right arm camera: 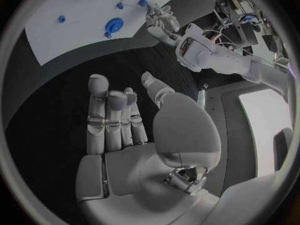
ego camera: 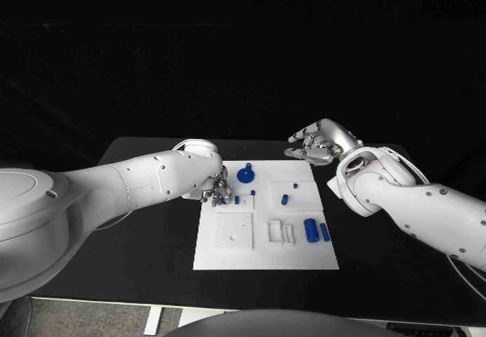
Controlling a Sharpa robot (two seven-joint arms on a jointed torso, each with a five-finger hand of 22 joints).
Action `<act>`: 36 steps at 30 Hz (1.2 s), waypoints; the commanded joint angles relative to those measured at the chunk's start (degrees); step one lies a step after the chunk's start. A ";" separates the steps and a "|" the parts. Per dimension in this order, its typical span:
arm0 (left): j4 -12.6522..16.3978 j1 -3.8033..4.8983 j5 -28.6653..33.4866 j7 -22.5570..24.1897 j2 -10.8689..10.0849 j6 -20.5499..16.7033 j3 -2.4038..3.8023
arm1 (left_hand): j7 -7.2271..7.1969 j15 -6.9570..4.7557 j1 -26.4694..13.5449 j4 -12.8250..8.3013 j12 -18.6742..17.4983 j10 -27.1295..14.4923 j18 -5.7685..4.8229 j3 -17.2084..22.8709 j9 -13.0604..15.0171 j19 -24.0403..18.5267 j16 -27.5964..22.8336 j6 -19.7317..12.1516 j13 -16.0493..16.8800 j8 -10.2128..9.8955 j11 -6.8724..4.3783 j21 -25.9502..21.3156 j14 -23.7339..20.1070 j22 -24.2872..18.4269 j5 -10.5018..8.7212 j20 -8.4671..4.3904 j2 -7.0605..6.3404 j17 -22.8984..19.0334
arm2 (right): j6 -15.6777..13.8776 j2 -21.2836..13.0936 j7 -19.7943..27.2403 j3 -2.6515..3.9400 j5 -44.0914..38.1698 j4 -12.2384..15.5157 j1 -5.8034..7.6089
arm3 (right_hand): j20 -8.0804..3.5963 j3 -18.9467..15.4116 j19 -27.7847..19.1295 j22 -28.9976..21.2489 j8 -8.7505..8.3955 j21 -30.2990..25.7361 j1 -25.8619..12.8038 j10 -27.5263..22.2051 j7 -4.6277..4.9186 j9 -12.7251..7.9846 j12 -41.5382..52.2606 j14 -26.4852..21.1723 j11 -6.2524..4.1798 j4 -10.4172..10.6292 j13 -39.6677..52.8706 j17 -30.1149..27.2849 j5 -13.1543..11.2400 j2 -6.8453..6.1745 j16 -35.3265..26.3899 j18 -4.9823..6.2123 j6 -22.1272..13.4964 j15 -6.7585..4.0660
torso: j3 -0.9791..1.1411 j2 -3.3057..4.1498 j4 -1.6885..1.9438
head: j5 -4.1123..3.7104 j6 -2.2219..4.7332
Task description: Assemble the parts on the task board
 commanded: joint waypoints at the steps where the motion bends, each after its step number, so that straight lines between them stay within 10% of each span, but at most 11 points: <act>1: -0.11 -0.39 0.52 0.06 0.38 0.94 -0.14 | -1.92 -0.12 -0.79 -0.39 -0.29 0.41 -0.05 -0.13 -0.52 0.47 -0.24 2.20 -0.12 -0.37 -0.17 -0.38 0.42 1.02 -0.08 -0.14 -0.51 -0.07 | 0.70 0.00 0.00 0.03 -0.75 0.15 0.00 | 0.33 0.28 -0.08 2.39 -0.05 -0.36 0.02 -0.26 -0.08 -0.02 0.21 -0.38 0.05 0.18 -0.05 -0.05 0.09 0.37 0.03 0.81 0.35 0.00 | 0.00 -0.02 0.00 | -0.04 0.07; 36: -1.26 -0.40 1.30 -0.60 0.45 -1.38 -0.14 | -2.01 -0.16 -7.19 3.64 -0.79 0.50 -0.39 -8.69 -3.38 1.22 -0.90 3.04 -0.04 -0.31 -0.19 -1.65 0.64 1.08 -0.02 -0.29 -4.38 -0.25 | 0.88 0.00 -0.05 0.03 -0.81 0.14 0.01 | 0.36 0.19 -0.09 2.39 -0.06 -0.40 -0.01 -0.32 -0.04 -0.02 0.18 -0.45 0.08 0.21 -0.08 -0.13 0.07 0.29 -0.06 0.82 0.21 0.03 | -0.02 -0.01 0.02 | -0.37 0.06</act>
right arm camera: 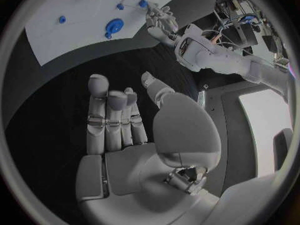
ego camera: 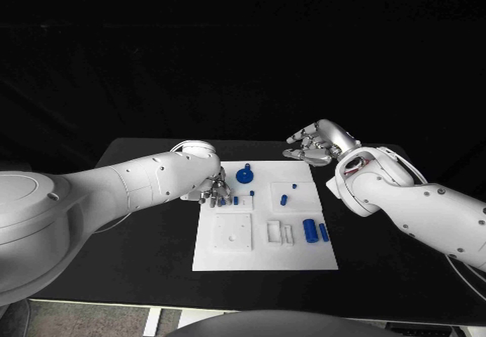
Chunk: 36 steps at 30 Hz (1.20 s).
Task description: Assemble the parts on the task board
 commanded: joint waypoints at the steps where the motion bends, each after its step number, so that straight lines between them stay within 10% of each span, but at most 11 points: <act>1: -0.11 -0.11 0.56 -0.13 0.12 -0.90 -0.02 | 0.33 0.19 -0.83 0.78 -0.17 0.05 -0.28 -3.71 -0.06 0.43 -0.40 0.20 0.15 0.08 0.19 -0.35 0.41 1.06 0.60 0.29 0.11 -0.14 | 0.58 0.02 0.10 0.03 -0.63 0.09 0.00 | 0.36 0.19 -0.10 2.39 -0.06 -0.40 -0.01 -0.33 -0.04 -0.02 0.18 -0.45 0.08 0.21 -0.05 -0.06 0.07 0.29 -0.06 0.82 0.21 0.03 | 0.02 0.00 0.02 | -0.15 -0.03; 8: -0.26 -0.11 0.57 -0.35 0.03 -1.59 -0.02 | 0.46 0.21 1.62 2.60 0.18 -0.17 -0.13 -10.90 -1.25 0.66 -0.27 0.00 0.13 0.53 0.20 -0.70 0.41 1.11 0.18 0.40 1.09 -0.40 | 0.60 0.02 0.09 0.03 -0.69 0.06 0.00 | 0.36 0.19 -0.10 2.39 -0.06 -0.40 -0.01 -0.33 -0.04 -0.02 0.18 -0.45 0.08 0.21 -0.05 -0.06 0.07 0.29 -0.06 0.82 0.21 0.03 | -0.02 0.00 0.01 | -0.19 0.01; 23: -1.08 -0.10 0.57 -0.99 -0.56 -2.83 -0.02 | 0.54 0.28 1.60 4.06 0.23 -0.31 -0.09 -12.21 -1.58 0.69 -0.26 -0.09 0.08 0.74 0.26 -0.73 0.39 1.13 0.02 0.46 -0.10 -0.43 | 0.56 0.00 0.12 0.03 -0.70 0.02 0.00 | 0.38 0.16 -0.08 2.38 -0.05 -0.49 0.11 -0.35 -0.01 -0.02 0.20 -0.46 0.10 0.21 -0.10 -0.08 0.03 0.33 -0.04 0.85 0.12 0.04 | -0.02 -0.02 0.01 | -0.18 0.12; 30: -0.86 -0.10 1.49 -0.72 -1.23 -4.34 0.00 | 0.51 0.09 -0.46 5.93 -0.05 0.02 -0.20 -14.76 -1.70 0.77 -0.23 0.23 -0.06 0.71 0.16 -0.69 0.48 1.11 -0.39 0.18 -3.26 -0.34 | 0.54 -0.02 0.12 0.03 -0.70 -0.04 0.00 | 0.38 0.16 -0.08 2.38 -0.05 -0.49 0.11 -0.35 -0.01 -0.02 0.20 -0.46 0.10 0.21 -0.10 -0.08 0.03 0.33 -0.04 0.85 0.12 0.04 | -0.02 0.00 0.07 | -0.21 0.15; 31: -0.83 -0.10 1.89 -0.69 -1.27 -4.48 0.00 | 0.49 0.08 -0.48 6.28 -0.15 0.12 -0.27 -15.79 -1.73 0.77 -0.22 0.28 -0.09 0.65 0.14 -0.69 0.51 1.10 -0.38 0.15 -3.18 -0.31 | 0.54 -0.02 0.12 0.03 -0.70 -0.04 0.00 | 0.38 0.16 -0.08 2.38 -0.05 -0.49 0.11 -0.35 -0.01 -0.02 0.20 -0.46 0.10 0.21 -0.10 -0.08 0.03 0.33 -0.04 0.85 0.12 0.04 | -0.02 0.00 0.06 | -0.21 0.16; 33: -0.74 -0.10 2.70 -0.60 -1.33 -4.81 0.00 | 0.48 0.03 3.33 6.49 -0.81 0.48 -0.48 -26.81 -1.73 0.78 -0.40 0.43 -0.10 0.30 0.13 -0.62 0.55 1.09 -0.36 -0.01 1.44 -0.04 | 0.55 -0.01 0.12 0.03 -0.70 -0.06 0.00 | 0.38 0.16 -0.08 2.38 -0.05 -0.49 0.11 -0.35 -0.01 -0.02 0.20 -0.46 0.10 0.21 -0.10 -0.08 0.03 0.33 -0.04 0.85 0.12 0.04 | -0.01 0.01 0.03 | -0.20 0.17; 36: -0.61 -0.10 3.59 -0.40 -1.38 -5.30 0.00 | 0.46 0.02 2.68 7.35 -0.83 0.40 -0.40 -24.27 -1.56 0.78 -0.43 0.46 0.23 0.17 0.09 -0.63 0.59 1.11 -0.39 -0.02 -0.20 0.25 | 0.59 0.00 0.11 0.03 -0.70 -0.08 0.00 | 0.38 0.16 -0.08 2.38 -0.05 -0.49 0.11 -0.35 -0.01 -0.02 0.20 -0.46 0.10 0.21 -0.10 -0.08 0.03 0.33 -0.04 0.85 0.12 0.04 | -0.02 -0.02 0.03 | -0.19 0.18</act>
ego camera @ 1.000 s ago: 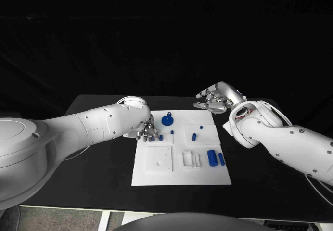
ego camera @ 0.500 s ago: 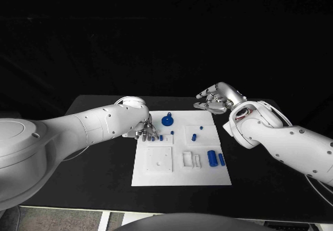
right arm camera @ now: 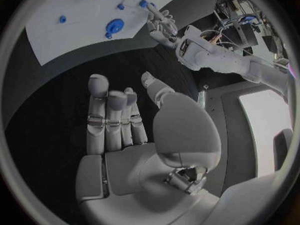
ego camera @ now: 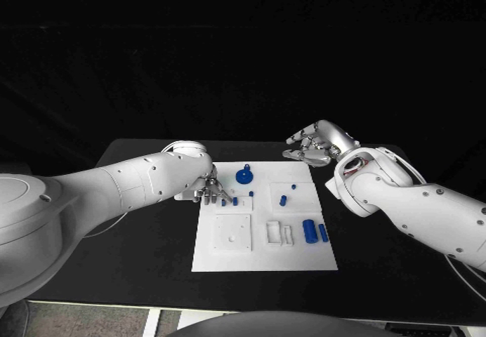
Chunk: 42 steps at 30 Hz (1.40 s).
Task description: Assemble the parts on the task board
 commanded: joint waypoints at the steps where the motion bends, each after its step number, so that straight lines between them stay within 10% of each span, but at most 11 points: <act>1: 0.30 -0.01 2.67 0.42 0.02 -2.00 0.02 | 0.05 -0.19 -0.18 0.48 -0.16 0.20 -0.41 1.28 0.12 0.28 -0.21 0.47 0.23 -0.32 -0.11 -0.24 0.38 1.13 -0.28 -0.12 -0.62 0.20 | 0.56 0.03 0.13 0.03 -0.59 0.02 0.00 | 0.38 0.16 -0.08 2.39 -0.05 -0.12 0.11 -0.36 -0.01 -0.02 0.20 -0.46 0.09 0.21 -0.06 -0.09 0.02 0.33 -0.04 0.84 0.12 0.04 | 0.01 -0.01 -0.02 | 0.04 0.03; 8: 0.25 0.00 5.46 1.46 -0.28 -4.76 0.03 | 0.67 0.15 -0.12 0.34 -0.84 -0.62 -0.25 1.40 -2.33 0.24 -0.11 0.24 0.02 -2.45 0.36 -0.38 0.31 1.09 -0.25 0.18 -0.41 0.54 | 0.61 0.01 0.12 0.03 -0.59 0.01 0.00 | 0.38 0.16 -0.08 2.39 -0.05 -0.12 0.11 -0.36 -0.01 -0.02 0.20 -0.46 0.09 0.21 -0.06 -0.09 0.02 0.33 -0.04 0.84 0.12 0.04 | 0.07 -0.04 -0.06 | 0.07 0.12; 13: 0.64 0.06 9.39 3.35 -1.39 -9.40 0.31 | 1.30 0.52 2.23 -1.30 -1.58 -1.29 -0.05 3.14 -5.16 -0.03 -1.00 -0.42 -0.36 -4.32 0.81 -0.87 -0.15 0.95 0.00 0.57 2.71 0.41 | 0.53 -0.12 0.16 0.03 -0.59 0.06 0.00 | 0.38 0.14 -0.05 2.39 -0.05 -0.13 0.04 -0.32 -0.01 -0.02 0.26 -0.44 0.10 0.29 -0.04 -0.07 -0.03 0.37 0.03 0.85 0.10 0.04 | 0.09 -0.03 -0.04 | -0.10 0.22; 17: 2.03 0.39 11.62 5.00 -3.09 -11.82 0.48 | 2.60 1.20 3.57 -4.16 -2.97 -1.97 0.82 4.48 -16.34 0.49 -2.04 -0.09 -1.44 -8.42 1.64 -1.83 0.50 1.04 1.08 1.41 4.50 0.37 | 0.51 -0.33 0.18 0.03 -0.59 0.10 0.00 | 0.38 0.14 -0.05 2.39 -0.05 -0.13 0.04 -0.32 -0.01 -0.02 0.26 -0.44 0.10 0.29 -0.04 -0.07 -0.03 0.37 0.03 0.85 0.10 0.04 | 0.11 -0.03 0.02 | -0.33 0.31; 25: 6.84 1.31 12.84 5.74 -6.70 -10.24 1.06 | 2.38 1.01 6.38 -8.50 -3.83 -1.07 0.61 4.57 -24.68 0.73 -2.36 1.92 -2.19 -8.29 1.41 -2.34 0.70 1.17 5.40 1.28 4.04 1.01 | 0.53 -0.72 0.17 0.03 -0.58 0.20 -0.01 | 0.38 0.14 -0.05 2.39 -0.05 -0.13 0.04 -0.32 -0.01 -0.02 0.26 -0.44 0.10 0.29 -0.04 -0.07 -0.03 0.37 0.03 0.85 0.10 0.04 | 0.02 -0.01 0.02 | -0.49 0.46; 42: 13.10 1.50 9.60 3.76 -9.94 -4.91 1.21 | 1.39 0.54 8.14 -11.00 -5.93 1.45 0.21 5.27 -25.20 0.69 -2.30 10.60 -2.70 -18.39 0.64 -1.94 1.13 1.14 7.45 0.77 3.70 1.62 | 0.72 -0.90 0.14 0.03 -0.56 0.22 -0.01 | 0.37 0.19 0.00 2.42 -0.05 -0.02 0.00 -0.25 -0.02 -0.02 0.35 -0.39 0.08 0.34 0.01 -0.03 0.06 0.34 0.10 0.84 0.13 0.03 | -0.02 0.04 -0.05 | -0.22 0.48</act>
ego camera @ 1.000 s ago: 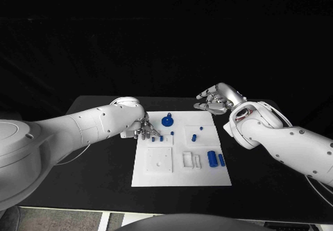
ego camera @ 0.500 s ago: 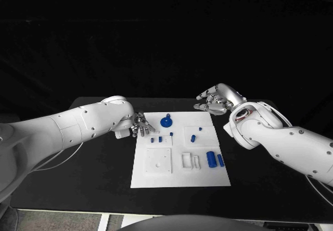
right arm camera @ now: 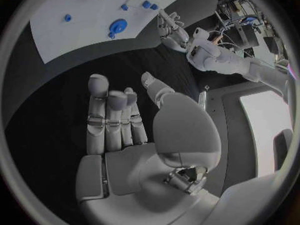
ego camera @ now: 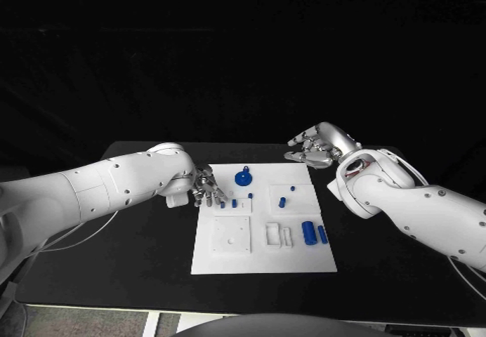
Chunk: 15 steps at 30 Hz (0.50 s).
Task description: Assemble the parts on the task board
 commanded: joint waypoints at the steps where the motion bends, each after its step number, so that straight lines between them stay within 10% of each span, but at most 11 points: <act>1: 0.32 0.06 -2.19 -0.47 0.21 2.08 -0.04 | 0.09 -0.06 0.08 0.55 -0.27 0.37 0.24 -0.81 0.48 0.20 -0.14 0.35 0.09 -0.84 -0.01 0.08 0.33 1.11 -0.24 -0.35 -0.62 0.08 | 0.63 0.00 0.14 0.03 -0.54 0.10 -0.01 | 0.37 0.03 0.00 2.42 -0.05 -0.02 0.00 -0.25 -0.02 -0.02 0.35 -0.39 0.08 0.18 -0.01 -0.03 0.06 0.34 0.10 0.84 0.13 0.03 | 0.00 0.05 -0.07 | 0.11 0.03; 15: -1.29 -0.52 -4.95 -1.27 1.90 1.79 -0.21 | 0.35 0.01 -1.10 3.40 -0.32 0.43 0.38 -2.05 1.98 0.43 -0.31 0.31 0.37 -2.06 0.12 0.06 0.54 1.10 -1.39 -0.28 -1.33 0.16 | 0.59 0.12 0.16 0.04 -0.54 0.07 -0.01 | 0.37 0.03 0.00 2.42 -0.05 -0.02 0.00 -0.25 -0.02 -0.02 0.35 -0.39 0.08 0.18 -0.01 -0.03 0.06 0.34 0.10 0.84 0.13 0.03 | 0.05 0.06 -0.09 | 0.01 -0.08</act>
